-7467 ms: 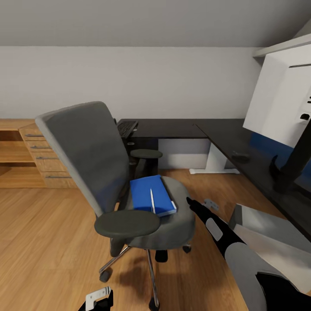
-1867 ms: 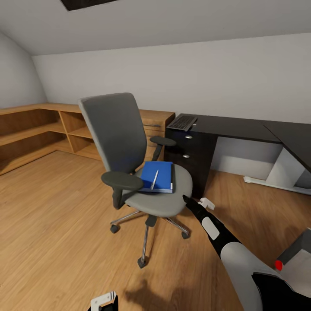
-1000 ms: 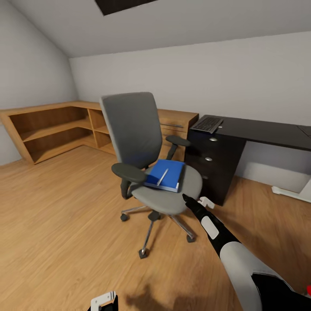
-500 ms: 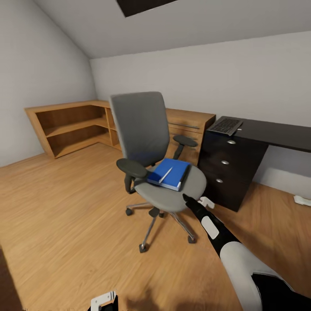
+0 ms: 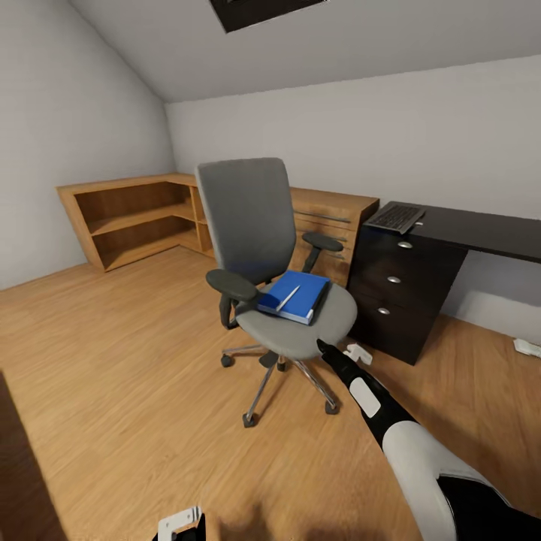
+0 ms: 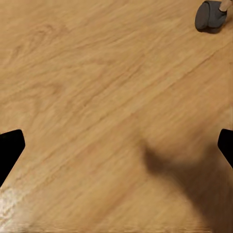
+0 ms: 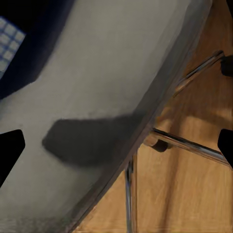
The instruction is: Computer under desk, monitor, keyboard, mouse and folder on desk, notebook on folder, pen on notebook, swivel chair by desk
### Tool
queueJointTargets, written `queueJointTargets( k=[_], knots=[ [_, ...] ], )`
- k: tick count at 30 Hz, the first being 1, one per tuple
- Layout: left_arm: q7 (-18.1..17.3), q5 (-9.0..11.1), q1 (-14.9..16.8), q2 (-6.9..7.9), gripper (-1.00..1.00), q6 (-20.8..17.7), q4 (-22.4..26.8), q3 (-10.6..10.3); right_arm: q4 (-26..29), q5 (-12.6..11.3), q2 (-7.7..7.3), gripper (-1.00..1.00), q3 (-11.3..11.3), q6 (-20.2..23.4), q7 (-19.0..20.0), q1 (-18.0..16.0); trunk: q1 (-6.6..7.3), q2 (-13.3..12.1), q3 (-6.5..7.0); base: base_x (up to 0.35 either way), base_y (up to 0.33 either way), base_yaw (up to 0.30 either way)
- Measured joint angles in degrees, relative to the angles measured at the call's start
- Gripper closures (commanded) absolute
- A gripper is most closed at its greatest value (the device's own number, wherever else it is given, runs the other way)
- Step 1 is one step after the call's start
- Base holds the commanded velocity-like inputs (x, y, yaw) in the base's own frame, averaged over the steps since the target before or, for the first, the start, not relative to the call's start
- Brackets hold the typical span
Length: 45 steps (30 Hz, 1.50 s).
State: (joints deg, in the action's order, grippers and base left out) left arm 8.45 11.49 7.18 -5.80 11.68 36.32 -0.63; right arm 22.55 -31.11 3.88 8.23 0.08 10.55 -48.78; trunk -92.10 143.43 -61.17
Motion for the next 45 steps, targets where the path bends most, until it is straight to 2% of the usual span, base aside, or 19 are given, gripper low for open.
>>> queueJointTargets(
  k=[6, 17, 24, 27, 31, 33, 45],
  knots=[
    [0.0, 0.0, 0.0, 0.0, -1.0, 0.0, 0.0, 0.0, -0.1, -0.1, 0.04, -1.0, 0.0, 0.0, 0.0, 0.0, 0.03, 0.0, 0.0, -0.036, 0.0, 0.009],
    [0.0, 0.0, 0.0, 0.0, -1.0, 0.0, 0.0, 0.1, 0.8, 0.0, 0.08, -1.0, 0.0, 0.0, -0.2, 0.0, 0.03, 0.0, -0.13, 0.0, 0.0, 0.233],
    [0.4, 0.0, 0.0, 0.57, -1.0, 0.1, 0.0, 0.3, 1.0, -0.1, 0.02, -1.0, 0.0, 0.0, 0.0, 0.0, 0.03, 0.0, -0.26, 0.0, 0.0, 0.047],
    [0.5, 0.0, 0.0, 1.84, -1.0, 0.3, 0.0, 0.5, 1.0, -0.1, -0.01, -1.0, -0.1, 0.0, 0.1, 0.0, 0.03, 0.0, -0.26, 0.0, 0.0, 0.004],
    [0.6, 0.1, 0.0, 4.35, -1.0, 2.8, 0.0, 0.6, 1.0, -0.1, -0.03, -1.0, -0.1, 0.0, 0.1, 0.0, 0.03, 0.0, -0.26, 0.0, 0.0, 0.001],
    [0.7, 0.1, 0.0, 4.85, -1.0, 3.4, 0.0, 0.6, 1.0, -0.1, -0.03, -1.0, -0.1, 0.0, 0.1, 0.0, 0.03, 0.0, -0.26, 0.0, 0.0, 0.0],
    [0.7, 0.2, 0.0, 5.37, -1.0, 4.1, 0.0, 0.6, 1.0, -0.1, -0.03, -1.0, -0.1, 0.0, 0.1, 0.0, 0.03, 0.0, -0.26, 0.0, 0.0, 0.0]
  ],
)
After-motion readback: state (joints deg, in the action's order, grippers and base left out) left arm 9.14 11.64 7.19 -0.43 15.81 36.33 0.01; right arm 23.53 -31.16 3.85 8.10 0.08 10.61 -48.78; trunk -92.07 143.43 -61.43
